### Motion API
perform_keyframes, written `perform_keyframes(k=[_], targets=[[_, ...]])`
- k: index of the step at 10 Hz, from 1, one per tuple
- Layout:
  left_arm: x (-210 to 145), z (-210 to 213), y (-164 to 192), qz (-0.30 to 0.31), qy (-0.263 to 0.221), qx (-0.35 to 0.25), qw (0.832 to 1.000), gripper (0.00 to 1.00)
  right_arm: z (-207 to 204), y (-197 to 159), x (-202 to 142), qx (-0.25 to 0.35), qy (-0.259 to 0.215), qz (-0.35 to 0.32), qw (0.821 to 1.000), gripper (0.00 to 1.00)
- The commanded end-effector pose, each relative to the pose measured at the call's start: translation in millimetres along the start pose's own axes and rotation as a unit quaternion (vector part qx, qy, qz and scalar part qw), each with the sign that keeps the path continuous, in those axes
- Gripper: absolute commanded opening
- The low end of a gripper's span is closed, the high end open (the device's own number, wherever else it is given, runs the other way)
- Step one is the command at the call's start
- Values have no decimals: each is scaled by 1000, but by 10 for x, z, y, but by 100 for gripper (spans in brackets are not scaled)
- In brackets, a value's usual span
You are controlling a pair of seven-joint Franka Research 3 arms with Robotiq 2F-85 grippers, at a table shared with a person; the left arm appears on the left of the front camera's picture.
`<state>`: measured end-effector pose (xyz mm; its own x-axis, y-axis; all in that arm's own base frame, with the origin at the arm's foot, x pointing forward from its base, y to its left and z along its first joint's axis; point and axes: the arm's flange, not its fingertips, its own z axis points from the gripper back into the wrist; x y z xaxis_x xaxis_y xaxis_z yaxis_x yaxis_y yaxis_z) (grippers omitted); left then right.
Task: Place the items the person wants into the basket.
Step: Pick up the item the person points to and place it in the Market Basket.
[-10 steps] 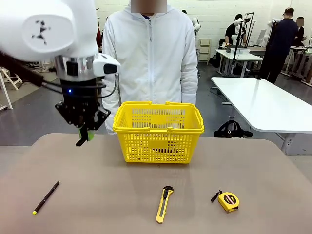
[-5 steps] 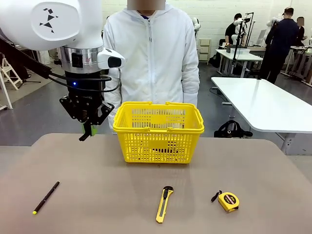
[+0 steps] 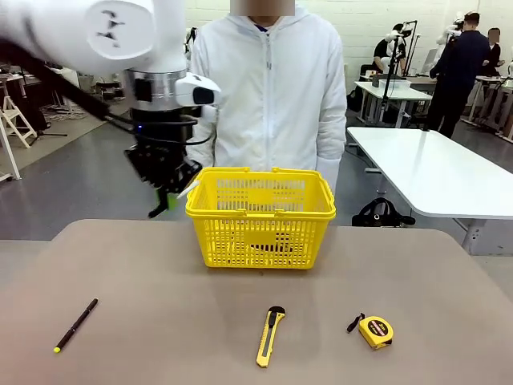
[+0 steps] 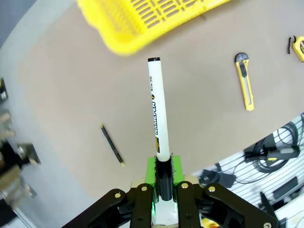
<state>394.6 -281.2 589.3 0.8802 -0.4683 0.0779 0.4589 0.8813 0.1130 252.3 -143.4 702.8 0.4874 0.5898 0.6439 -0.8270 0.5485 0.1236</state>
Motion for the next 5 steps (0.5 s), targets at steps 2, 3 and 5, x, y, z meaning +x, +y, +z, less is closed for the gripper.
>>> perform_keyframes(k=[2, 3, 5], targets=[[1082, -101, 30, -148, -5, 44, 988, 16, 12, -3, 28, 11, -13, 6, 1000, 100], [1292, -223, -31, -197, -21, 43, 979, 16, 12, -3, 28, 11, -13, 6, 1000, 100], [1707, -470, -90, -247, -48, 17, 968, 16, 12, -3, 28, 11, -13, 6, 1000, 100]])
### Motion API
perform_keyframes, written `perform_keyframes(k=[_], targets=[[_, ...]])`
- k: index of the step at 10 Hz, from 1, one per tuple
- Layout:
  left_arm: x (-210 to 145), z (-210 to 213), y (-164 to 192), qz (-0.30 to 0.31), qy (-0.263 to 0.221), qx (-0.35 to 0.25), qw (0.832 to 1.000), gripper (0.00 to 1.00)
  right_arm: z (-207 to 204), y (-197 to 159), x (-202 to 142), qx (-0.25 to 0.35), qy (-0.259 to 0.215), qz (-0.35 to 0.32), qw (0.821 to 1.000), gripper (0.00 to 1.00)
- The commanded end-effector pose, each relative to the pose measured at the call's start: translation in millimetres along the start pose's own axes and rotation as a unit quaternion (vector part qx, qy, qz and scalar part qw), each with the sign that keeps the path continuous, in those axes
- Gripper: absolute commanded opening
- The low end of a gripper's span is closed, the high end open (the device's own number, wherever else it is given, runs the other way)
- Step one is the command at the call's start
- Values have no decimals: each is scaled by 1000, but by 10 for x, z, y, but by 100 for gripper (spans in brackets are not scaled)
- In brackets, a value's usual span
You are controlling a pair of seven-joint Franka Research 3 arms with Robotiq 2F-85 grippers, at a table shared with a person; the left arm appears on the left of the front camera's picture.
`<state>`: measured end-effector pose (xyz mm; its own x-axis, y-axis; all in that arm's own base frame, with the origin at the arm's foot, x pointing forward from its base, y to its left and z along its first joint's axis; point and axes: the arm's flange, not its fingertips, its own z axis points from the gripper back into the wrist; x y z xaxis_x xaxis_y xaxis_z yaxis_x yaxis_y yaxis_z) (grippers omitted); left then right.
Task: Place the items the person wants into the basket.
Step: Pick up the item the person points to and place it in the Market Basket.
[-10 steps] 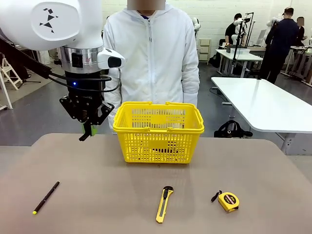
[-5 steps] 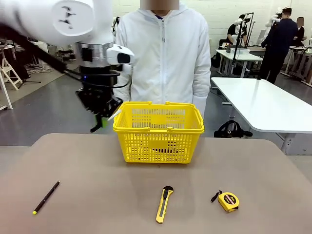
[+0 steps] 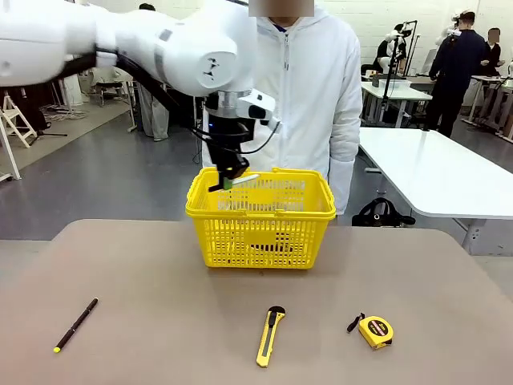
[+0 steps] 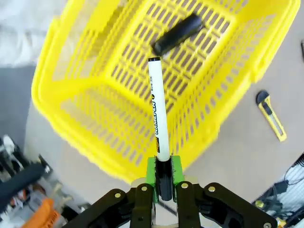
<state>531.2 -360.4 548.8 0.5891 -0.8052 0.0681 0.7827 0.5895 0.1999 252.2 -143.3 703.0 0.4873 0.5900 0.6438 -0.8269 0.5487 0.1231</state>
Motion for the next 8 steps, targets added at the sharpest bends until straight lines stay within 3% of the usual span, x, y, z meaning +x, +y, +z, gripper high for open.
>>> perform_keyframes(k=[1, 3, 8], targets=[[237, -115, 81, -47, -27, -22, 998, 16, 10, -5, 26, 12, -13, 6, 1000, 100], [350, -418, 53, -67, -39, -36, 996, 16, 10, -5, 26, 12, -13, 6, 1000, 100], [461, -801, 82, -39, 3, -51, 998, 16, 10, -5, 26, 12, -13, 6, 1000, 100]])
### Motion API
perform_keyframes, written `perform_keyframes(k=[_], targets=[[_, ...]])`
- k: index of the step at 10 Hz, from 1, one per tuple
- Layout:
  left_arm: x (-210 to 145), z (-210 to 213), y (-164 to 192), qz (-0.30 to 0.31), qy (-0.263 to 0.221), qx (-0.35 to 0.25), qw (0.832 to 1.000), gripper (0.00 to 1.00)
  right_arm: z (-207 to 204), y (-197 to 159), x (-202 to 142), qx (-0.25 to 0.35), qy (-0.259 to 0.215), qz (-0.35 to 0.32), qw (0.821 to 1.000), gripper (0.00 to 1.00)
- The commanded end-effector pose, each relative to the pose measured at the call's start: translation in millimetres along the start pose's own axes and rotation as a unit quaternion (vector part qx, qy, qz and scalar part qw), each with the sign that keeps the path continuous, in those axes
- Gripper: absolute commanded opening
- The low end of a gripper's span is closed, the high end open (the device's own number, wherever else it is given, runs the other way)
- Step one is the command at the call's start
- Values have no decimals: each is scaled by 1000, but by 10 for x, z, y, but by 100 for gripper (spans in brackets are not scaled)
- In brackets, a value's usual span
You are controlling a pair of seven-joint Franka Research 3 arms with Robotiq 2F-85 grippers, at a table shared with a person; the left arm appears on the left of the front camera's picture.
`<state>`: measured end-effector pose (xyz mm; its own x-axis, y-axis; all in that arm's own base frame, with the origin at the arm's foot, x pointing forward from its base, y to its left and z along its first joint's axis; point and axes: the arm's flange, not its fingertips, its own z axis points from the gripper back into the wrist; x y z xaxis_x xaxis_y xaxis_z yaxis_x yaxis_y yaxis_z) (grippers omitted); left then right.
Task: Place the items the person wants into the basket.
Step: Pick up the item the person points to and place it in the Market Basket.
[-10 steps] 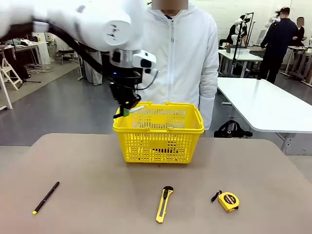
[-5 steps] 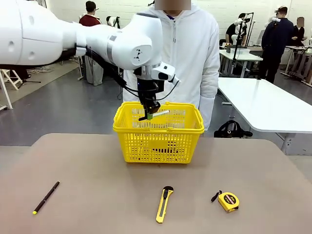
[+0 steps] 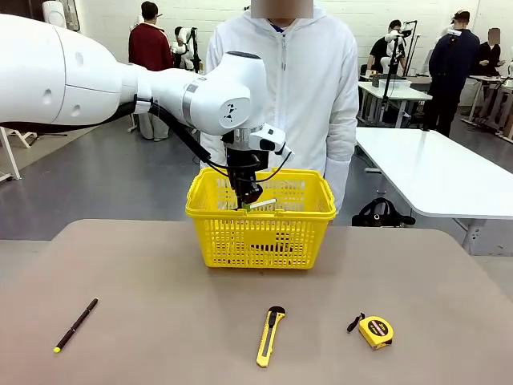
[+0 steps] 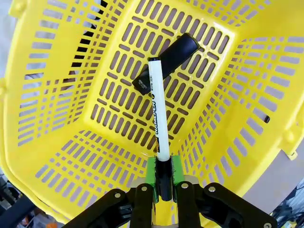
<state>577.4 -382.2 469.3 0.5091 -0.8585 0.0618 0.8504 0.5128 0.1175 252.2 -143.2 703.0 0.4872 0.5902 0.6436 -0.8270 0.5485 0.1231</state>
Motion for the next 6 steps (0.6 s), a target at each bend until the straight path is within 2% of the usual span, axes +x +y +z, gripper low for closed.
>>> perform_keyframes(k=[1, 4, 5, 6], targets=[[68, 15, 28, 14, 11, -8, 1000, 16, 11, -5, 25, 12, -13, 6, 1000, 100], [77, -5, 38, 21, 16, -6, 1000, 16, 11, -5, 25, 12, -13, 6, 1000, 100], [75, 1, 39, 21, 15, -6, 1000, 70, 11, -5, 25, 12, -13, 6, 1000, 100], [66, -1, 34, 19, 16, -3, 1000, 75, 11, -5, 25, 12, -13, 6, 1000, 100]])
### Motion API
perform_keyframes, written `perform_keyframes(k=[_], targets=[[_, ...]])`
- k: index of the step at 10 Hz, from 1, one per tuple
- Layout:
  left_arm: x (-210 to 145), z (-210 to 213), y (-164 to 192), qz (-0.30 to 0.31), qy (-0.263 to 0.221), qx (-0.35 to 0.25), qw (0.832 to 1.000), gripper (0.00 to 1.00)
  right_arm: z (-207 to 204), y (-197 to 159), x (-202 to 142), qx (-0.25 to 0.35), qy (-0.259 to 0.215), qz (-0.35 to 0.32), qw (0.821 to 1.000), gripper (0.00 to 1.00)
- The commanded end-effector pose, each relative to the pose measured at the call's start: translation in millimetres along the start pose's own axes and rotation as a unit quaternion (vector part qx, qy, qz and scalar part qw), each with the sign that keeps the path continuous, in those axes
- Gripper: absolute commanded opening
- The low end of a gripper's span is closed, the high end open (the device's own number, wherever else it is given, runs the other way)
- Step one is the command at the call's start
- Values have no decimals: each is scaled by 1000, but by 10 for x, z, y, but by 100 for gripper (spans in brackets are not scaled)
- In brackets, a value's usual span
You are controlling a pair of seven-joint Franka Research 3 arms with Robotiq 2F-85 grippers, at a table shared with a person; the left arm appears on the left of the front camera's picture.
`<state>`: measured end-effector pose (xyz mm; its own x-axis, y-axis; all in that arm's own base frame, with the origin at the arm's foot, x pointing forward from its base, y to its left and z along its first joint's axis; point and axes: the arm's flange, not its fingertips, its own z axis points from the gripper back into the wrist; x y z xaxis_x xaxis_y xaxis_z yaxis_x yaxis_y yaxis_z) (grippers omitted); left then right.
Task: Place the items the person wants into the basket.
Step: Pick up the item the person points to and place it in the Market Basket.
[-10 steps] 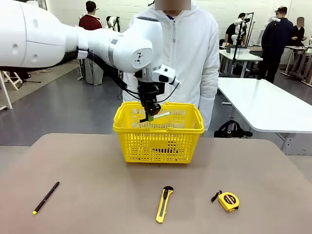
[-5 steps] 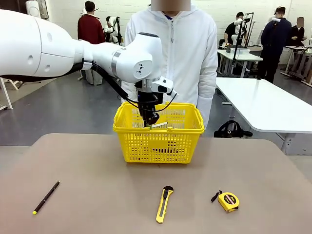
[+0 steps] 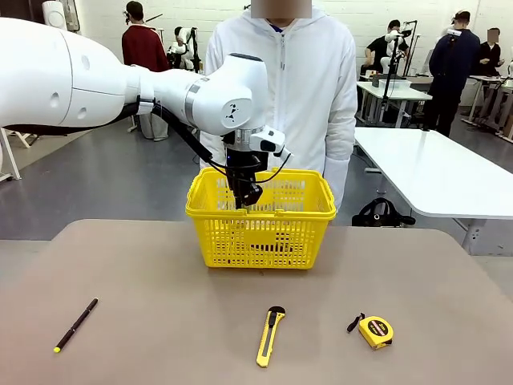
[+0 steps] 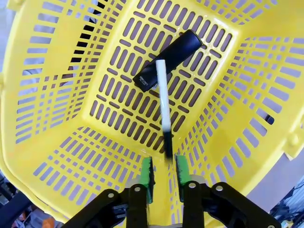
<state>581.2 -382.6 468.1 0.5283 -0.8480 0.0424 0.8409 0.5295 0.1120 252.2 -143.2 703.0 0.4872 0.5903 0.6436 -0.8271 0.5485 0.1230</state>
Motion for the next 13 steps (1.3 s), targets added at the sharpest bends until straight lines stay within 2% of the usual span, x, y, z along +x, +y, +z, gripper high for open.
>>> perform_keyframes(k=[1, 4, 5, 9, 10, 11, 13], targets=[[38, 14, 21, 8, 6, 2, 1000, 100, 11, -5, 25, 12, -13, 6, 1000, 100], [21, 18, 33, 7, 6, 5, 1000, 97, 11, -5, 25, 12, -13, 6, 1000, 100], [20, 24, 33, 6, 5, 5, 1000, 100, 11, -5, 25, 12, -13, 6, 1000, 100], [7, 83, 60, 15, -1, 7, 1000, 100, 11, -5, 25, 12, -13, 6, 1000, 100], [-52, 215, 41, 42, 13, 11, 999, 100, 11, -5, 25, 12, -13, 6, 1000, 100], [-234, 552, -6, 85, 11, 1, 996, 100, 11, -5, 25, 12, -13, 6, 1000, 100], [-987, 1352, -402, 135, -14, 16, 991, 100, 11, -5, 25, 12, -13, 6, 1000, 100]])
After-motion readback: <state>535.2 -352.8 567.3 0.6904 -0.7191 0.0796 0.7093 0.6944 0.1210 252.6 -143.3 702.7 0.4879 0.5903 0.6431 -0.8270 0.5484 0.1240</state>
